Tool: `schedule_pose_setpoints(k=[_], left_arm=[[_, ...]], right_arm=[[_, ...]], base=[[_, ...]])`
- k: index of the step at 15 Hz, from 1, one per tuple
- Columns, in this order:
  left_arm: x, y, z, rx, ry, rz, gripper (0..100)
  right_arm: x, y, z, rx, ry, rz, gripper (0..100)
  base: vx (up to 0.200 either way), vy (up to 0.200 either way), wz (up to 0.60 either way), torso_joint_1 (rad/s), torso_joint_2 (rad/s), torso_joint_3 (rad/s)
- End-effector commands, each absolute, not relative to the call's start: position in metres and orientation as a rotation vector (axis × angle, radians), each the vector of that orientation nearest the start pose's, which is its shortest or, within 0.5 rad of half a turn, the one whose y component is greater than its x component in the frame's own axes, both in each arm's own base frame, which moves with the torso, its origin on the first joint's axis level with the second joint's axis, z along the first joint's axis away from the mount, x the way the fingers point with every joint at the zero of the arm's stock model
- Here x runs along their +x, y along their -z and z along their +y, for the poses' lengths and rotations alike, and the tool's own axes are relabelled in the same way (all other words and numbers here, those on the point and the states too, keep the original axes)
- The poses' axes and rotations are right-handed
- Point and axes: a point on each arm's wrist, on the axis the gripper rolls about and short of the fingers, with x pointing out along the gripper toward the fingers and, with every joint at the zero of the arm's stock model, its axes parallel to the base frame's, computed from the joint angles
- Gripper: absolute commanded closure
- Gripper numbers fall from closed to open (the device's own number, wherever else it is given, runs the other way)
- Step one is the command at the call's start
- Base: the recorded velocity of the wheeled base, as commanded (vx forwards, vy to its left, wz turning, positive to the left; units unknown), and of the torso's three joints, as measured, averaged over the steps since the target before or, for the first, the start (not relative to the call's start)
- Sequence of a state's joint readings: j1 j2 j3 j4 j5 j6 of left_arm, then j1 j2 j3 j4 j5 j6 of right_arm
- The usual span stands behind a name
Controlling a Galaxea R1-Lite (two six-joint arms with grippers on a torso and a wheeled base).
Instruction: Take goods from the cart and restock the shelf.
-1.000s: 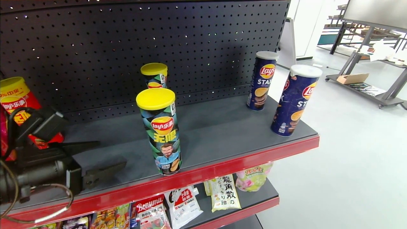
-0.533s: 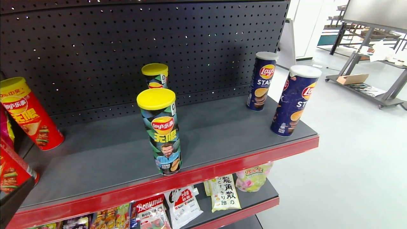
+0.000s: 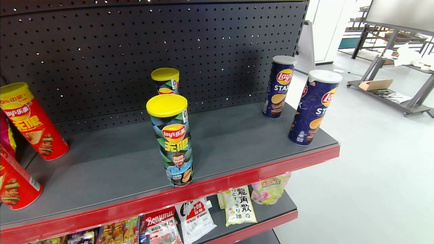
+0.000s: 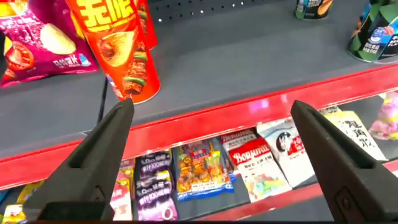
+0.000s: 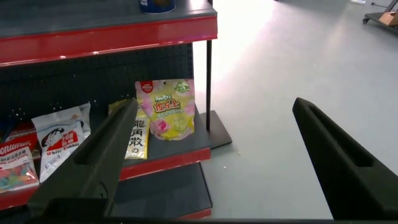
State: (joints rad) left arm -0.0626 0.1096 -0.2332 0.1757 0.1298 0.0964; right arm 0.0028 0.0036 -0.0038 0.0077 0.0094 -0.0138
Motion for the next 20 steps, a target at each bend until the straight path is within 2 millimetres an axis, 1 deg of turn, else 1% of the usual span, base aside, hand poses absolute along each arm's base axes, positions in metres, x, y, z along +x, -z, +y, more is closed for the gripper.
schedule_pose_setpoints(k=[1, 7, 9, 11, 13, 14, 15, 16, 17, 18, 19, 20], left_arm=[[-0.034, -0.122, 0.005, 0.100, -0.066, 0.037, 0], [-0.032, -0.120, 0.005, 0.102, -0.053, 0.058, 0], [-0.032, -0.117, 0.005, 0.102, -0.049, 0.065, 0], [-0.026, -0.099, 0.003, 0.086, 0.027, 0.100, 0], [-0.020, -0.084, 0.002, 0.067, 0.043, 0.103, 0], [-0.017, -0.083, 0.000, 0.024, 0.094, 0.045, 0], [-0.017, -0.084, 0.000, 0.017, 0.099, 0.044, 0], [-0.016, -0.080, 0.001, 0.023, 0.057, 0.055, 0], [-0.022, -0.076, 0.001, 0.004, -0.074, 0.019, 0], [-0.023, -0.075, 0.001, -0.020, -0.066, 0.001, 0], [-0.023, -0.075, 0.001, 0.005, -0.049, 0.002, 0], [-0.023, -0.076, 0.000, 0.031, -0.003, 0.002, 0]], right_arm=[[-0.023, -0.076, 0.000, -0.017, -0.014, 0.006, 0], [-0.023, -0.076, 0.000, -0.015, -0.014, 0.006, 0], [-0.023, -0.076, 0.000, -0.009, -0.012, 0.006, 0], [-0.023, -0.076, 0.000, -0.014, -0.015, 0.008, 0], [-0.023, -0.076, 0.000, 0.003, -0.020, 0.005, 0], [-0.023, -0.076, 0.001, 0.011, -0.072, 0.003, 0], [-0.023, -0.076, 0.002, 0.003, -0.075, 0.005, 0], [-0.023, -0.077, 0.002, 0.001, -0.078, -0.006, 0], [-0.028, -0.102, 0.002, 0.043, -0.127, -0.104, 0], [-0.025, -0.137, 0.003, 0.100, -0.188, -0.104, 0], [-0.021, -0.159, 0.003, 0.096, -0.205, -0.106, 0], [-0.014, -0.171, 0.003, 0.064, -0.225, -0.081, 0]], base=[[0.000, 0.000, 0.60, 0.002, 0.00, 0.007], [0.000, 0.000, 0.60, 0.006, 0.00, 0.001], [0.000, 0.000, 0.00, 0.000, 0.00, 0.000], [0.000, 0.000, 0.00, 0.000, 0.00, 0.000], [0.000, 0.000, 0.00, 0.000, 0.00, 0.000], [0.000, 0.000, 0.00, 0.000, 0.00, 0.000], [0.000, 0.000, 0.00, 0.000, 0.00, 0.000], [0.000, 0.000, 0.00, 0.000, 0.00, 0.000], [0.000, 0.000, 0.00, 0.000, 0.00, 0.000], [0.000, 0.000, 0.00, 0.000, 0.00, 0.000], [0.000, 0.000, 0.00, 0.000, 0.00, 0.000], [0.000, 0.000, 0.00, 0.000, 0.00, 0.000]])
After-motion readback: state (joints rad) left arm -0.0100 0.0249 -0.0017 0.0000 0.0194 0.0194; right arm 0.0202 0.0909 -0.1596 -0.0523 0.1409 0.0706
